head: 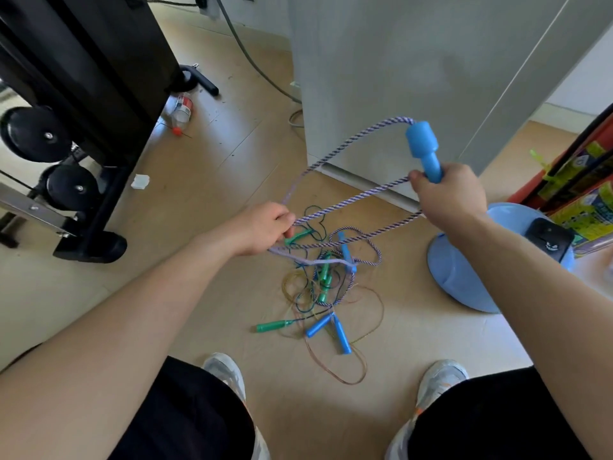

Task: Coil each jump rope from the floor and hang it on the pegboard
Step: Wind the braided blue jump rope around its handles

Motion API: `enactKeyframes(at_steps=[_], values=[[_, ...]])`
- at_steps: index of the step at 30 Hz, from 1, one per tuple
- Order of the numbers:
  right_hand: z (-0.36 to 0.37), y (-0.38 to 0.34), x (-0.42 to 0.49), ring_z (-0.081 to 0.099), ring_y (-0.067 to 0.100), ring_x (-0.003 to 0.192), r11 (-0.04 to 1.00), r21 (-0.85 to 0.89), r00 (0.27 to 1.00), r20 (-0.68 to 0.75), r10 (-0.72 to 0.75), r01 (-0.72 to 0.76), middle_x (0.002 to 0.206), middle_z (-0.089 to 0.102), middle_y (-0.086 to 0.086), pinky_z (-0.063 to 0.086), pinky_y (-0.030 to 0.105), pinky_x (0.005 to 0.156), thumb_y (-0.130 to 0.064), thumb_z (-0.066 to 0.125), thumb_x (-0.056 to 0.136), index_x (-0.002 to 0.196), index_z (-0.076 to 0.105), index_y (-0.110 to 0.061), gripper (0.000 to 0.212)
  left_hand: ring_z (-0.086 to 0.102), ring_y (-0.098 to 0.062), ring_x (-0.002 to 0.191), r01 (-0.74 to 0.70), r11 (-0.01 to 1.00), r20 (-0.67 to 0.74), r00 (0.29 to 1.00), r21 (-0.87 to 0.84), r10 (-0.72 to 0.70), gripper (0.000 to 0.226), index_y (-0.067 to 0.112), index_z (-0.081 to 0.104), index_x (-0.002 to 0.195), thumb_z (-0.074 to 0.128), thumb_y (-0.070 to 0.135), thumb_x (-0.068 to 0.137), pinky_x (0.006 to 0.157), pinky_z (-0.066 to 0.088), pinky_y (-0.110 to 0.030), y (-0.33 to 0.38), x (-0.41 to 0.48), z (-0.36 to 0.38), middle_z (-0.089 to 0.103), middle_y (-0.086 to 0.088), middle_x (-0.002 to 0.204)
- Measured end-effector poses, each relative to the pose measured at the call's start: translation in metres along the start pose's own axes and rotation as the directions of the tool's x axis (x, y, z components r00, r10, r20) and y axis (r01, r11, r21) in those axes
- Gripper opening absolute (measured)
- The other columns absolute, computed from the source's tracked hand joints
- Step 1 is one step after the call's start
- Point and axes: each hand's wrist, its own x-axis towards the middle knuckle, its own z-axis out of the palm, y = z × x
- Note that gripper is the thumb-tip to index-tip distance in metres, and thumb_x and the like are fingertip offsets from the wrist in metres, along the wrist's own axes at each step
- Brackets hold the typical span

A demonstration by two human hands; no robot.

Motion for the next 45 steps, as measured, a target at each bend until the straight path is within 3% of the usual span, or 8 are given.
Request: enactKeyframes(at_steps=[6, 11, 14, 19, 23, 29, 36, 45], values=[[0.013, -0.006, -0.016, 0.054, 0.034, 0.078, 0.948, -0.275, 0.986, 0.083, -0.142, 0.160, 0.080, 0.058, 0.006, 0.038, 0.033, 0.067, -0.044, 0.054, 0.093, 0.096, 0.063, -0.025, 0.022, 0.057, -0.020, 0.063, -0.068, 0.998, -0.164, 0.984, -0.018, 0.064, 0.039, 0.023, 0.058, 0.072, 0.041, 0.032, 0.105, 0.061, 0.045, -0.032, 0.006, -0.002, -0.015, 0.066, -0.007, 0.078], [0.022, -0.033, -0.045, 0.046, 0.011, 0.048, 0.933, 0.336, 0.820, 0.492, -0.293, 0.132, 0.072, 0.060, -0.002, 0.047, 0.031, 0.052, -0.035, 0.058, 0.098, 0.102, 0.070, -0.015, 0.024, 0.041, -0.002, 0.047, -0.273, 0.941, -0.178, 0.955, -0.199, 0.239, 0.037, 0.026, 0.057, 0.070, 0.044, 0.027, 0.106, 0.055, 0.037, -0.027, 0.045, -0.009, -0.006, 0.052, 0.021, 0.049], [0.020, -0.040, -0.053, 0.043, 0.008, 0.050, 0.892, 0.444, 0.714, 0.597, -0.366, 0.086, 0.079, 0.072, -0.006, 0.043, 0.022, 0.047, -0.031, 0.057, 0.100, 0.091, 0.069, -0.024, 0.017, 0.043, 0.001, 0.044, -0.323, 0.907, -0.200, 0.940, -0.270, 0.275, 0.035, 0.023, 0.058, 0.073, 0.046, 0.025, 0.106, 0.050, 0.030, -0.019, 0.053, -0.009, -0.006, 0.052, 0.022, 0.048], [0.008, -0.034, -0.025, 0.038, 0.007, 0.048, 0.897, 0.423, 0.933, 0.256, -0.252, 0.126, 0.058, 0.044, -0.007, 0.040, 0.025, 0.048, -0.029, 0.062, 0.094, 0.071, 0.055, -0.020, 0.026, 0.041, 0.001, 0.044, -0.263, 0.904, -0.131, 0.964, -0.337, 0.232, 0.038, 0.018, 0.058, 0.075, 0.042, 0.032, 0.106, 0.051, 0.035, -0.022, 0.036, -0.002, -0.001, 0.047, 0.016, 0.047], [-0.013, -0.017, 0.002, 0.038, 0.012, 0.049, 0.884, 0.467, 1.000, -0.018, -0.014, 0.020, 0.062, 0.048, -0.002, 0.039, 0.031, 0.053, -0.032, 0.060, 0.088, 0.069, 0.055, -0.021, 0.023, 0.043, -0.018, 0.057, -0.074, 0.996, -0.118, 0.991, -0.058, 0.067, 0.043, 0.022, 0.056, 0.069, 0.038, 0.035, 0.106, 0.063, 0.035, -0.032, -0.005, 0.004, -0.004, 0.049, 0.005, 0.059], [-0.007, -0.006, 0.000, 0.059, 0.027, 0.060, 0.993, -0.107, 0.980, 0.194, -0.035, 0.056, 0.066, 0.059, 0.004, 0.050, 0.034, 0.064, -0.040, 0.059, 0.088, 0.088, 0.068, -0.014, 0.027, 0.037, -0.016, 0.053, -0.149, 0.973, -0.231, 0.967, -0.178, 0.106, 0.040, 0.027, 0.054, 0.066, 0.041, 0.041, 0.101, 0.059, 0.031, -0.033, 0.011, 0.004, -0.007, 0.044, 0.011, 0.053], [0.021, -0.040, -0.047, 0.042, 0.005, 0.045, 0.904, 0.417, 0.805, 0.504, -0.313, 0.091, 0.057, 0.054, -0.013, 0.038, 0.019, 0.045, -0.029, 0.055, 0.101, 0.088, 0.066, -0.017, 0.021, 0.045, 0.006, 0.042, -0.323, 0.896, -0.238, 0.937, -0.305, 0.257, 0.035, 0.028, 0.056, 0.073, 0.046, 0.024, 0.106, 0.048, 0.031, -0.012, 0.056, 0.003, 0.005, 0.052, 0.023, 0.047], [-0.020, -0.009, 0.011, 0.044, 0.014, 0.053, 0.905, 0.424, 0.999, -0.023, 0.041, -0.027, 0.062, 0.053, -0.004, 0.041, 0.030, 0.054, -0.037, 0.058, 0.089, 0.071, 0.060, -0.020, 0.025, 0.046, -0.017, 0.061, -0.032, 0.999, -0.147, 0.989, -0.037, 0.026, 0.045, 0.022, 0.054, 0.068, 0.036, 0.036, 0.107, 0.065, 0.035, -0.033, -0.009, 0.007, -0.005, 0.050, 0.006, 0.061]])
